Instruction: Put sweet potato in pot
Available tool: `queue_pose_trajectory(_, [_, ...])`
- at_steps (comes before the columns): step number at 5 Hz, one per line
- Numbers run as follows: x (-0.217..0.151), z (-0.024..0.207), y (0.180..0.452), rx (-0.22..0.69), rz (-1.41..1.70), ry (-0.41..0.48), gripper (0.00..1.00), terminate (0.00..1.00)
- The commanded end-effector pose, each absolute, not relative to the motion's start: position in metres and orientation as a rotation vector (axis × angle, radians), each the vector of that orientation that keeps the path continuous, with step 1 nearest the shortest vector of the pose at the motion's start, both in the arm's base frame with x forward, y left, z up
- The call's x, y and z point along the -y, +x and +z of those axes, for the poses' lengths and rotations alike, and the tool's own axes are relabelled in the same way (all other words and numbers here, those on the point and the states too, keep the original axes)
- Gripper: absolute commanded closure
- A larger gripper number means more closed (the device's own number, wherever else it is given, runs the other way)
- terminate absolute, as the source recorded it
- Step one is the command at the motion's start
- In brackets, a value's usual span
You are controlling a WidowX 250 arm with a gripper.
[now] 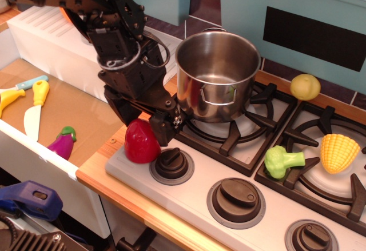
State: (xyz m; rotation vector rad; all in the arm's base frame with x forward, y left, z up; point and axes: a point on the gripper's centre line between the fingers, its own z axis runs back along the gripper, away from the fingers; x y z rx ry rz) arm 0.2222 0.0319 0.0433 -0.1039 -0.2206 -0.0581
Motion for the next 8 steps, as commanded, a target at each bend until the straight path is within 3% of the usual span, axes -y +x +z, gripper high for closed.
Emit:
queue_pose_trajectory(1, [-0.031,0.042,0.221,0.245,-0.054,-0.094,0.00,0.00])
queue_pose_trajectory(3, [-0.031,0.039,0.213,0.251,-0.053,-0.092,0.00,0.00])
queue_pose_trajectory(4, [-0.032,0.037,0.213,0.256,-0.052,-0.088,1.00,0.00])
queue_pose_trajectory(5, [-0.032,0.040,0.215,0.247,-0.054,-0.092,1.00,0.00])
queue_pose_trajectory(7, [-0.029,0.102,0.223,0.165,-0.025,-0.012,1.00,0.00])
queue_pose_trajectory(8, [-0.021,0.131,0.237,0.188,-0.022,0.073,1.00,0.00])
